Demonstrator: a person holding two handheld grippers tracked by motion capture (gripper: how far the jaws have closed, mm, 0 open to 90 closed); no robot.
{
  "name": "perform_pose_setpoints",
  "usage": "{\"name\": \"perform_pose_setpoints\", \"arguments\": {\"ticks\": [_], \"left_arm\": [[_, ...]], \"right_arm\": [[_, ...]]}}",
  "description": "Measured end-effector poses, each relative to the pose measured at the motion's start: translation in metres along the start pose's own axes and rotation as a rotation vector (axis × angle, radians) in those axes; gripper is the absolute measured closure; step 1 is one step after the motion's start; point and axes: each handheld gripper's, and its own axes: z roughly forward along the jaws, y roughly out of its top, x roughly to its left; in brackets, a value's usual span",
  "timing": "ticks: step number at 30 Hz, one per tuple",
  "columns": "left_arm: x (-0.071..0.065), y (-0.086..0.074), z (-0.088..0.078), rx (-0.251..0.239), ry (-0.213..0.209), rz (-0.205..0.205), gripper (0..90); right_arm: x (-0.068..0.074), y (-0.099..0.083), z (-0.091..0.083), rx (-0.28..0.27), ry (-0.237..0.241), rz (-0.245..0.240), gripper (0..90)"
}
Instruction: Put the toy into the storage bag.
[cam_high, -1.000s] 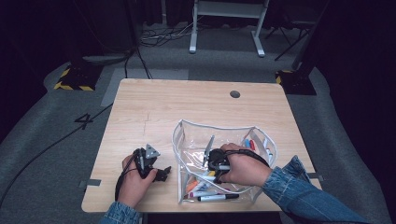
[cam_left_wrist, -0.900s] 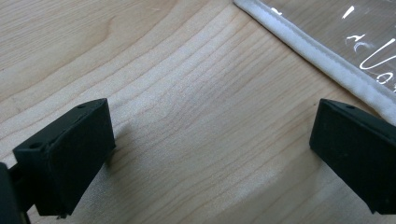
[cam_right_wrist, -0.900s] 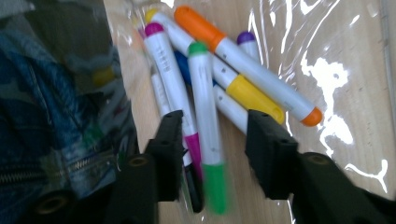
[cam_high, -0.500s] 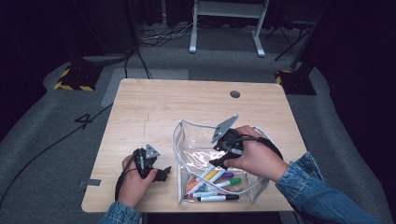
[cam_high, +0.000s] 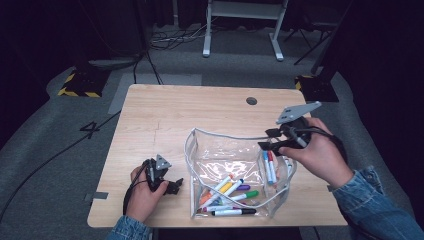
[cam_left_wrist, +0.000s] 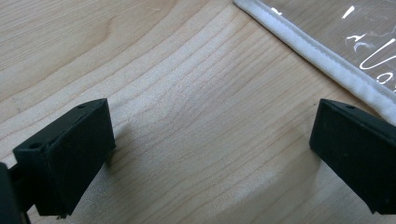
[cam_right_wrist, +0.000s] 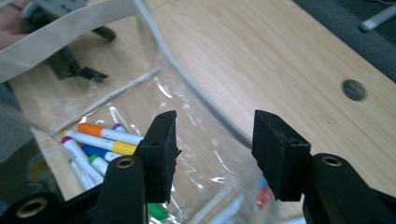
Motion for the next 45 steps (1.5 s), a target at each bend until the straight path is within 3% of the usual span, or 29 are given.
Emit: {"name": "perform_pose_setpoints", "arguments": {"ticks": [11,13,17,23,31,38,45], "left_arm": [[0.000,0.000,0.000,-0.001,0.002,0.002,0.3],[0.000,0.000,0.000,0.001,-0.001,-0.002,0.3],[0.000,0.000,0.000,-0.001,0.002,0.002,0.3],[0.000,0.000,0.000,0.000,0.000,0.000,0.3],[0.000,0.000,0.000,0.000,0.000,-0.001,0.3],[0.000,0.000,0.000,0.001,-0.002,-0.004,0.3],[0.000,0.000,0.000,0.001,-0.002,-0.002,0.3]], "right_arm": [[-0.061,-0.053,-0.029,-0.037,-0.121,0.212,51.9],[-0.069,-0.064,-0.030,-0.023,-0.145,0.236,51.8],[-0.079,-0.086,-0.020,0.024,-0.151,0.281,50.1],[-0.080,-0.119,0.008,0.101,-0.122,0.352,46.4],[-0.074,-0.156,0.047,0.177,-0.078,0.409,42.3],[-0.061,-0.175,0.075,0.231,-0.041,0.423,40.5],[-0.054,-0.186,0.088,0.274,-0.034,0.439,42.1]]}}
